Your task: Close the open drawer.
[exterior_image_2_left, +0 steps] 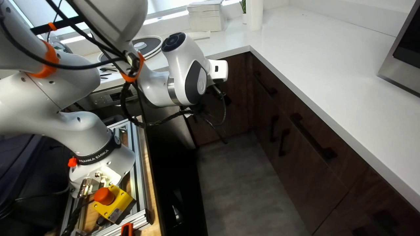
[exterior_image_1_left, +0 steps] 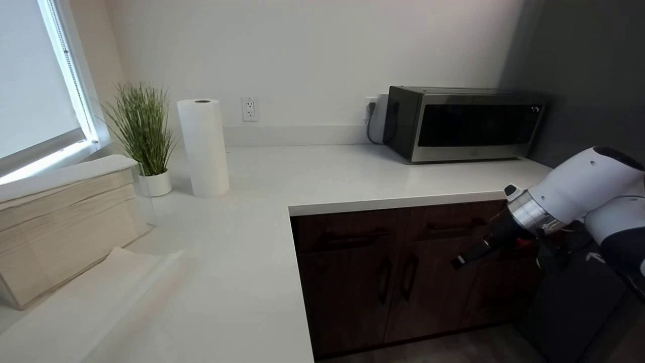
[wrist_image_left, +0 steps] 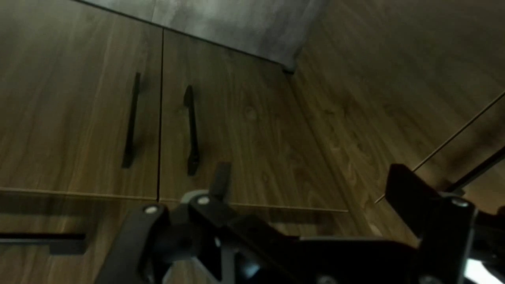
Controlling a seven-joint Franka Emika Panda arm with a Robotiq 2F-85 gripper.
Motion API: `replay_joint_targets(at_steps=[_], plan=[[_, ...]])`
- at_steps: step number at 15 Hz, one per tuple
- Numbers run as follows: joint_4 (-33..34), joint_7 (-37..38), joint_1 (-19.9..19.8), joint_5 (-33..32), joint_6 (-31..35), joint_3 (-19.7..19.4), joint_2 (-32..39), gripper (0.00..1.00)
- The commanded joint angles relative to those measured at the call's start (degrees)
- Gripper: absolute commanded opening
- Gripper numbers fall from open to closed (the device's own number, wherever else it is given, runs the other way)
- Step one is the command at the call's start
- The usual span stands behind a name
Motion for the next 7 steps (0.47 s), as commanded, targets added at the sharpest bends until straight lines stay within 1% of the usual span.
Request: replay_joint_targets(at_steps=[1,2,7], plan=[[-0.8,0.3,-2.3,-0.9,-1.6,2.4,1.6,1.00],[-1.3,0.0,-3.1,-1.0,-2.1,3.2,2.8,1.00],[-0.5,-0.2,-2.8,-1.0,-2.1,2.7,2.8,1.00]])
